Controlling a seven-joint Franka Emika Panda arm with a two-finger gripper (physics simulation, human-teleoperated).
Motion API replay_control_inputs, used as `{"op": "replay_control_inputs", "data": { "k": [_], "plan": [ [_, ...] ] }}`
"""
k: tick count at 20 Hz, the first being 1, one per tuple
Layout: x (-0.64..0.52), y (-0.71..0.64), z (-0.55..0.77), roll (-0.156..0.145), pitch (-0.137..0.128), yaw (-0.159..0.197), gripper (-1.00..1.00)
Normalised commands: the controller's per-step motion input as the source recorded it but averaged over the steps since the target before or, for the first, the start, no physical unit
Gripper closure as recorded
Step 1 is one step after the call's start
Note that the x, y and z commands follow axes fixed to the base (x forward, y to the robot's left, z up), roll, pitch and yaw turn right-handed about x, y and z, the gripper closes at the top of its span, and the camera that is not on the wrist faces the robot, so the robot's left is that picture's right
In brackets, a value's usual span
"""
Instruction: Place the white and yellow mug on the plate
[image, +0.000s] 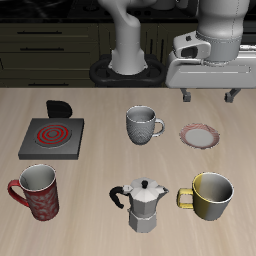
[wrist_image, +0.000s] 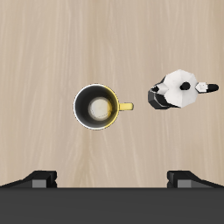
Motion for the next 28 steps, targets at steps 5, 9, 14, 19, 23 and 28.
{"op": "replay_control_inputs", "data": {
  "k": [5,9,14,19,23,28],
  "plan": [
    [0.04,-0.04,-0.11,-0.002,0.013,-0.028,-1.00],
    [0.06,-0.05,-0.18,0.010,-0.032,0.003,-1.00],
    [0.12,-0.18,-0.30,-0.026,-0.011,-0.008,-1.00],
    [0.04,-0.08,-0.28,-0.007,-0.018,-0.030,-1.00],
    [0.08,-0.09,-0.18,-0.010,-0.010,-0.039,-1.00],
    [0.06,0.10,-0.17,0.019,0.002,-0.009,-1.00]
  ]
}}
